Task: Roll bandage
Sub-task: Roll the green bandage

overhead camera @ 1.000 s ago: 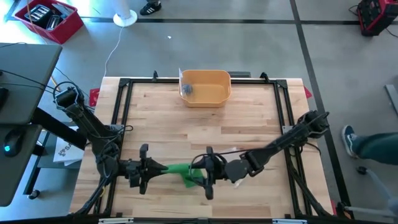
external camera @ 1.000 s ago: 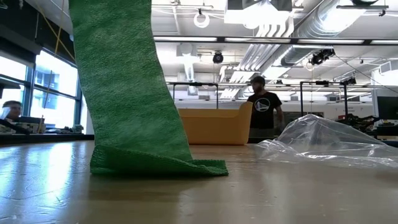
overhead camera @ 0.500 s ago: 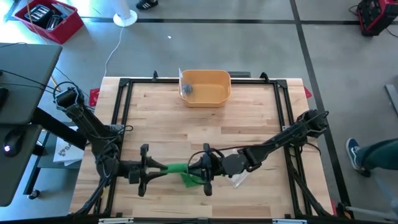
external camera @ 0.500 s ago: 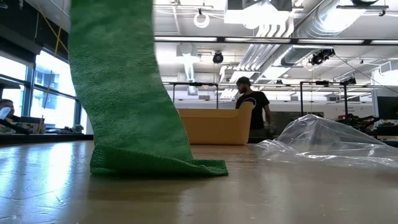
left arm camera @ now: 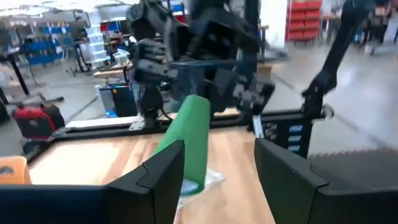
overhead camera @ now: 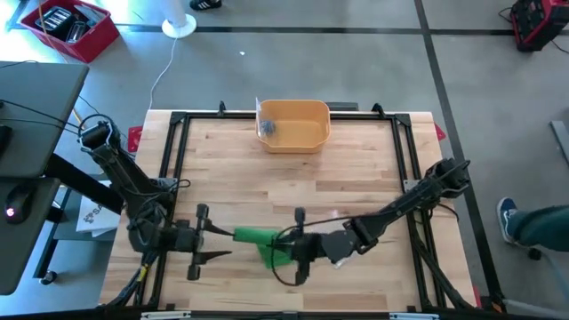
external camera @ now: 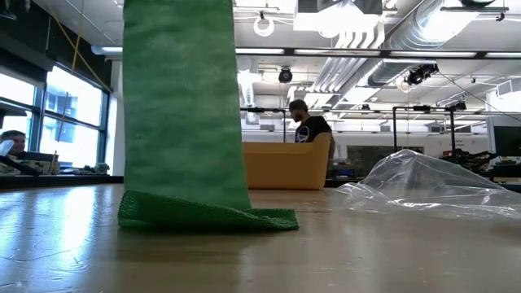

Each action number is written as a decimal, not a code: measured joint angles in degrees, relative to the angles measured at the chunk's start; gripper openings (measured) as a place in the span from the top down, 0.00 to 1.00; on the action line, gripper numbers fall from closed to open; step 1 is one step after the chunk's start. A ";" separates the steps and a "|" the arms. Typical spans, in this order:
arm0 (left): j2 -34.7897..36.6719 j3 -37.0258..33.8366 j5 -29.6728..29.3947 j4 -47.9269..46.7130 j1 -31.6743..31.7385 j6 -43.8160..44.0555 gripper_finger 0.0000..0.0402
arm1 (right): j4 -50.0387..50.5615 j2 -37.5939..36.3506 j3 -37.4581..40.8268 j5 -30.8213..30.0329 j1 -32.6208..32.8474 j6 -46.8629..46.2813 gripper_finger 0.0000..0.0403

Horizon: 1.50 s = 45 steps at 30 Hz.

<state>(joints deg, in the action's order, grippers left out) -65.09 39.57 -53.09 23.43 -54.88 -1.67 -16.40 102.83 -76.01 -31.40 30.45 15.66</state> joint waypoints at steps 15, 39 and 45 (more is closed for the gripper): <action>0.45 0.00 -0.81 -0.01 1.28 28.85 0.57 | 0.26 0.00 0.00 -10.11 5.01 28.83 0.99; -3.46 -0.04 17.27 3.31 12.55 38.09 0.58 | 0.70 -0.04 -0.04 -10.58 3.61 29.72 0.99; -4.10 -0.04 19.11 3.43 14.21 36.03 0.65 | 0.76 -0.04 -0.04 -10.58 3.55 29.22 0.99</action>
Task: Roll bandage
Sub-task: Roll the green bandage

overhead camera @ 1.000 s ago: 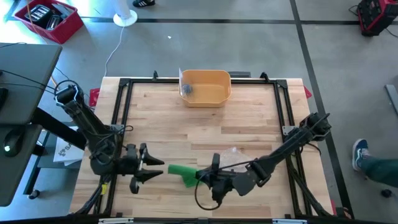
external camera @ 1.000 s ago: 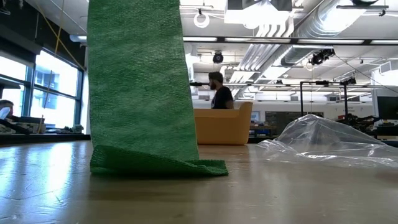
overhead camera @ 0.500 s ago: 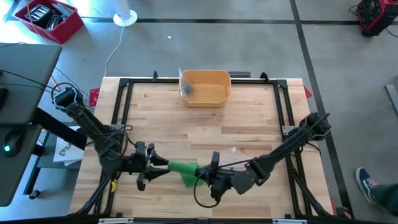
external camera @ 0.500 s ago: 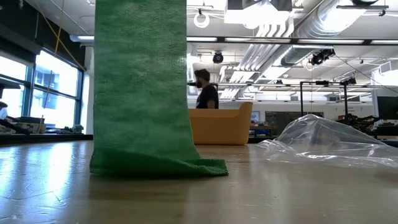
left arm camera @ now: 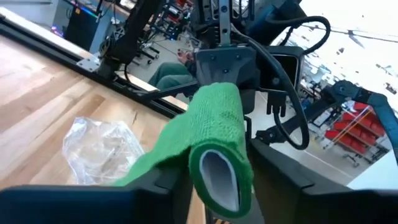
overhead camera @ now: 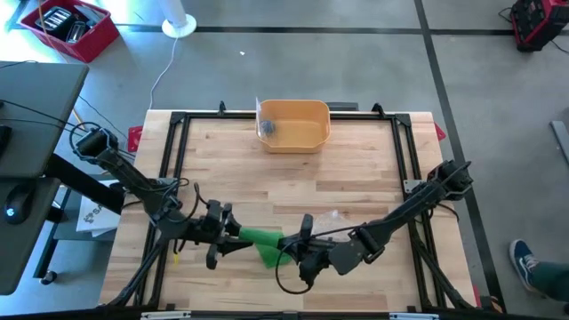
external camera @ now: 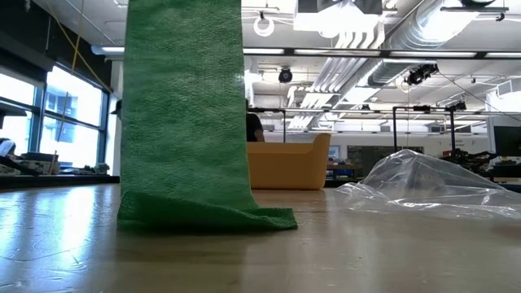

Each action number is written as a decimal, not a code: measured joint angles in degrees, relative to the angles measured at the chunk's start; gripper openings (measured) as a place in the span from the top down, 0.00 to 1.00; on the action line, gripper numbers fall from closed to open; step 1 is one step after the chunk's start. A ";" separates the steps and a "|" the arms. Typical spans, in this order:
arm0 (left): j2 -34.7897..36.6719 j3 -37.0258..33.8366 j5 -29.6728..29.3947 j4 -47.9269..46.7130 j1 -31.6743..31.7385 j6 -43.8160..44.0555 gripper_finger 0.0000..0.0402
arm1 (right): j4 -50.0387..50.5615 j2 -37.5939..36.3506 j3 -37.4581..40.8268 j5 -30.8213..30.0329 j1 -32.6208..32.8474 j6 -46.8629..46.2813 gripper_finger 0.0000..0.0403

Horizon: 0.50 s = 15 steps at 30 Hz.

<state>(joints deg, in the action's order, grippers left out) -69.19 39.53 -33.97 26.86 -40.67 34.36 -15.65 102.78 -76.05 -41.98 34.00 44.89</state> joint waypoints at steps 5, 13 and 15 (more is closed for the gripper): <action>0.00 0.00 1.53 0.04 0.08 -2.70 0.85 | 0.22 0.00 0.00 0.15 0.02 -2.86 0.99; 0.95 0.00 4.60 -1.95 -0.17 -4.44 0.86 | 0.55 -0.02 0.00 -3.16 0.28 -5.17 1.00; 1.54 0.00 5.69 -4.01 -0.97 -4.30 0.78 | 0.83 -0.24 -0.02 -3.88 0.24 -6.10 1.00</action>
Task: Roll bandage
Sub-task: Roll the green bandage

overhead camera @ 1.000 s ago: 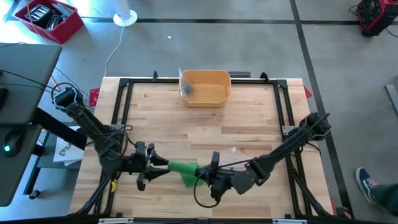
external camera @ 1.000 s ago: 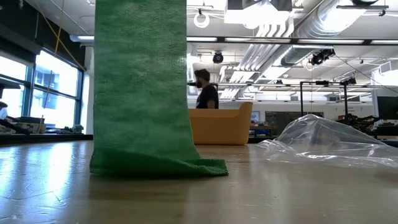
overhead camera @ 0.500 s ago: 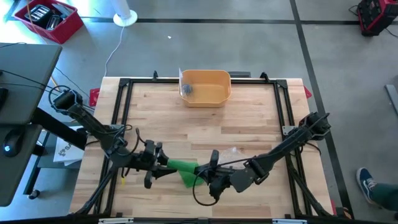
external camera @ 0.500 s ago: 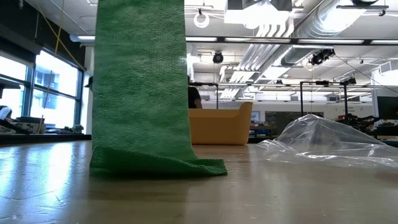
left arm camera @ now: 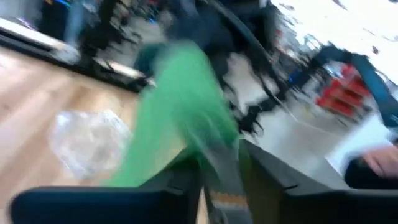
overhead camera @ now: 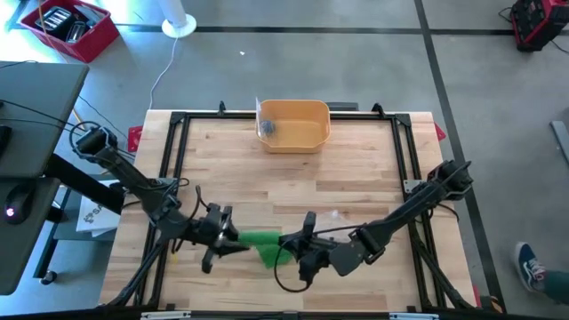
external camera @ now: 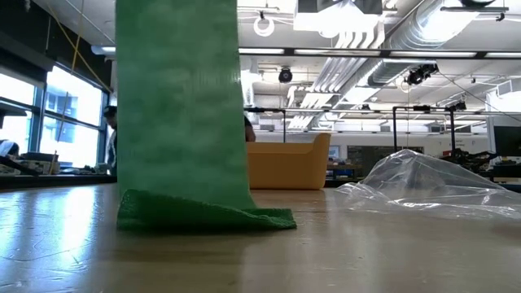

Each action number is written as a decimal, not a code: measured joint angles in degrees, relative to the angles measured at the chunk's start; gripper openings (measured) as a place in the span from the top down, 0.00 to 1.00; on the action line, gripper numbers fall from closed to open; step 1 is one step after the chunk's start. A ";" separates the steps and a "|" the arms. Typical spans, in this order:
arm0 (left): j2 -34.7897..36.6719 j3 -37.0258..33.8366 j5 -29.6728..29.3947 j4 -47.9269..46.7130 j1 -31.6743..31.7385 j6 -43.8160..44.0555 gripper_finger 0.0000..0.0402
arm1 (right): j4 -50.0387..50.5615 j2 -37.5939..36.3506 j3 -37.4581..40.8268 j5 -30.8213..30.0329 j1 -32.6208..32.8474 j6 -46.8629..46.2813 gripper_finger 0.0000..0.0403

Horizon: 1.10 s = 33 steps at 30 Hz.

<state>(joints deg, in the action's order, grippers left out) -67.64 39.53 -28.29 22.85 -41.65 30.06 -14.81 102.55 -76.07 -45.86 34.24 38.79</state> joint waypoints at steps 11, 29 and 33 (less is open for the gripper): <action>3.81 -0.06 -2.58 -8.38 -5.80 -3.17 0.52 | 14.06 -3.89 -0.02 3.65 -0.39 -15.06 1.00; -1.17 -0.02 -12.39 3.26 -15.13 -31.26 0.63 | 17.66 -12.49 7.71 25.44 -2.08 -31.61 1.00; -4.19 -0.02 -11.37 4.48 -13.57 -26.23 0.63 | -2.69 -14.32 18.56 27.96 -2.04 -31.92 1.00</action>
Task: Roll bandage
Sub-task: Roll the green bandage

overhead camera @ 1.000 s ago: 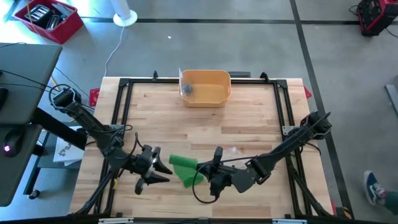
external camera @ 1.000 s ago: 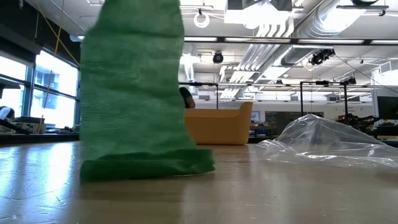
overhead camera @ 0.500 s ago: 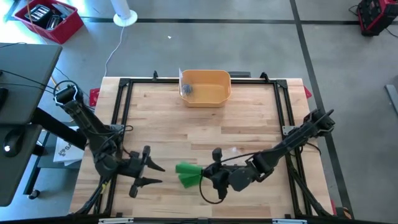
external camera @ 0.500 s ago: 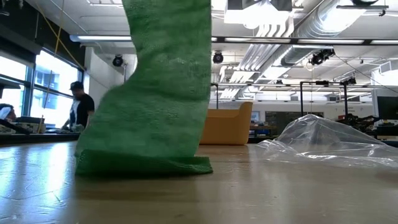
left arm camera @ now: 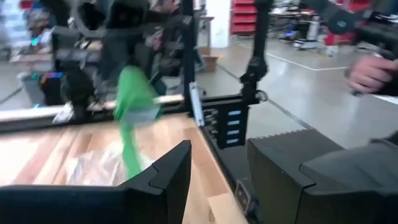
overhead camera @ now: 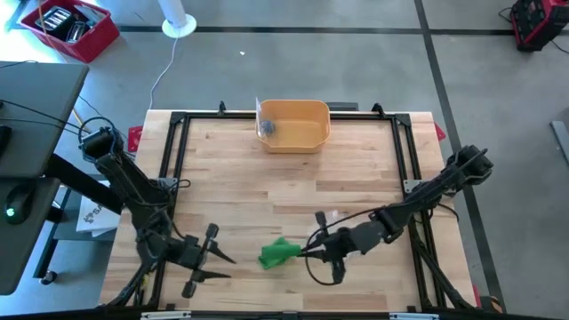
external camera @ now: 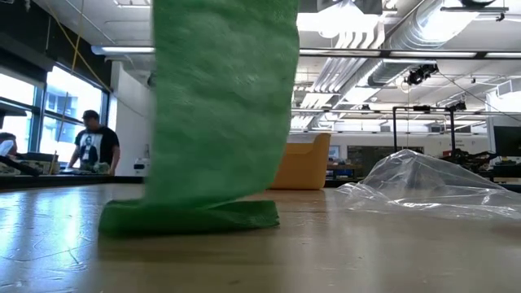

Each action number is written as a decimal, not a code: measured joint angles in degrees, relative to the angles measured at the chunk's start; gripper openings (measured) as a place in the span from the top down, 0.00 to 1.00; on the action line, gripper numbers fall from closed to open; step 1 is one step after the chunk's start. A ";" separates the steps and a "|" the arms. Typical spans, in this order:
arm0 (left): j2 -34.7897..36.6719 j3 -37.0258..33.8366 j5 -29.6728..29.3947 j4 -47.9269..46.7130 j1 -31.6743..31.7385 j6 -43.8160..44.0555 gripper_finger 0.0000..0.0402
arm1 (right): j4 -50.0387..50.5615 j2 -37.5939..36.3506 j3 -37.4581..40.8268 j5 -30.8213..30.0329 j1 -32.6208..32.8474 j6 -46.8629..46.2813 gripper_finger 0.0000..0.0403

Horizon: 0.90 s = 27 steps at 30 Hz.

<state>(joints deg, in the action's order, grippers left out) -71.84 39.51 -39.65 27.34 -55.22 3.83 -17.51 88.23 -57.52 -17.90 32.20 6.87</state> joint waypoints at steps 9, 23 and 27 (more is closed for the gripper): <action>-4.40 0.00 0.21 8.51 5.59 -4.57 0.52 | -29.06 -0.59 13.21 5.29 -0.35 2.40 1.00; -9.32 4.53 0.05 14.20 12.99 -14.72 0.28 | -34.53 -0.59 15.28 7.41 -0.77 3.98 1.00; -14.50 9.46 -4.91 14.16 13.75 -14.66 0.28 | -34.50 -0.59 15.28 5.48 -1.68 3.94 1.00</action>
<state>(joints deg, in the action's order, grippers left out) -86.34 48.97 -44.56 41.50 -41.47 -10.83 -52.01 87.64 -42.24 -12.42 30.52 10.81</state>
